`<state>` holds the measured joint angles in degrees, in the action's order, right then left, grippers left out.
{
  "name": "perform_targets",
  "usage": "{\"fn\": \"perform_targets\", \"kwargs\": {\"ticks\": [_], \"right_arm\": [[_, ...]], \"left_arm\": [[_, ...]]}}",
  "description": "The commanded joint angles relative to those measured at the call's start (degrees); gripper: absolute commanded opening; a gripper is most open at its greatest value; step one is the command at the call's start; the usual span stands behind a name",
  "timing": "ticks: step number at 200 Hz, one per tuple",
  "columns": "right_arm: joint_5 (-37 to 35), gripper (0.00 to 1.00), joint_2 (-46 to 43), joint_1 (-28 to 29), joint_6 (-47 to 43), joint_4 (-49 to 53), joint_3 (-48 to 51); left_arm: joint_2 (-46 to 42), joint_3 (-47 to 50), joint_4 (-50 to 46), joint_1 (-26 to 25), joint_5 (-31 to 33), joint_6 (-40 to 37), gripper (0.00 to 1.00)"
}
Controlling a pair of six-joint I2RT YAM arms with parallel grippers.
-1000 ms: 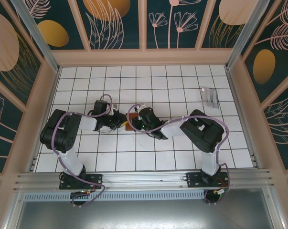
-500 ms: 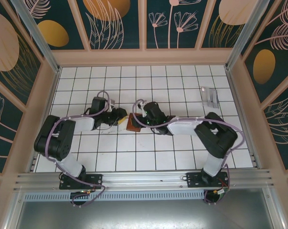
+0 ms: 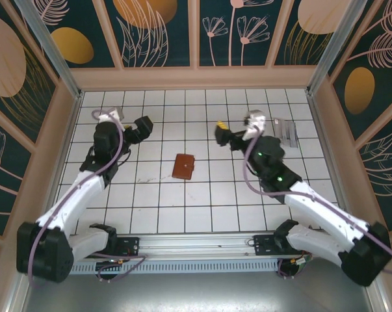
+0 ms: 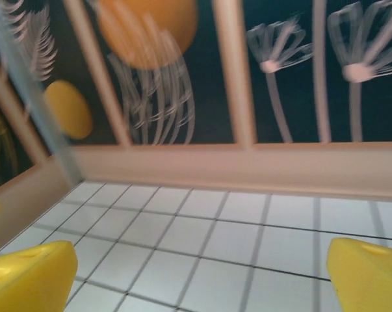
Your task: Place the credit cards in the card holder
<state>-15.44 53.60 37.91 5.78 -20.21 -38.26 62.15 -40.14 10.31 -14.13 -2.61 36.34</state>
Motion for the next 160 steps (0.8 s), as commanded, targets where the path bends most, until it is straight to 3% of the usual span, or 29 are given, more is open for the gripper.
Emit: {"fn": "perform_targets", "kwargs": {"ticks": [1,11,21,34,46,54,72,82,92,124,160], "right_arm": [[1.9,0.99,-6.2,-6.1,-5.7,-1.9,8.1],[-1.0,0.99,-8.4,-7.9,-12.2,-4.9,13.8],[-6.1,0.99,-9.4,-10.1,-11.8,-6.5,17.8],[-1.0,0.99,-10.6,-15.9,-8.8,-3.2,20.0],[5.8,0.99,-12.3,-20.1,-7.9,-1.8,22.0],[6.3,0.99,-13.7,-21.6,-8.5,-4.7,25.0],[5.0,0.99,-15.5,-24.5,-8.7,-15.1,33.0],[10.1,0.99,-15.7,-27.4,-10.4,-17.1,35.0],[9.7,0.99,-14.8,-28.8,-9.5,-19.8,36.8],[13.7,0.99,-6.9,-35.0,-9.0,-31.6,40.1],[17.4,0.99,2.9,-40.7,-6.7,-43.7,40.0]], "left_arm": [[-6.4,8.0,6.4,0.2,13.5,-5.9,0.99],[-10.2,12.2,9.9,0.2,14.4,-8.0,0.99],[-13.8,16.0,13.5,0.3,15.6,-10.6,0.99],[-17.1,22.5,20.7,0.3,15.5,-18.9,0.99],[-18.6,27.2,24.7,0.3,21.4,-21.9,0.99],[-19.0,29.7,26.9,0.3,22.8,-25.8,0.99],[-16.3,33.5,32.3,0.3,19.3,-38.8,0.99],[-13.4,32.9,32.4,0.2,20.2,-38.6,0.99],[-10.0,33.1,35.2,0.3,21.5,-38.3,0.99],[0.8,38.0,55.1,0.5,28.2,-39.1,0.99],[8.0,37.6,64.8,3.3,25.1,-39.2,0.99]]}}
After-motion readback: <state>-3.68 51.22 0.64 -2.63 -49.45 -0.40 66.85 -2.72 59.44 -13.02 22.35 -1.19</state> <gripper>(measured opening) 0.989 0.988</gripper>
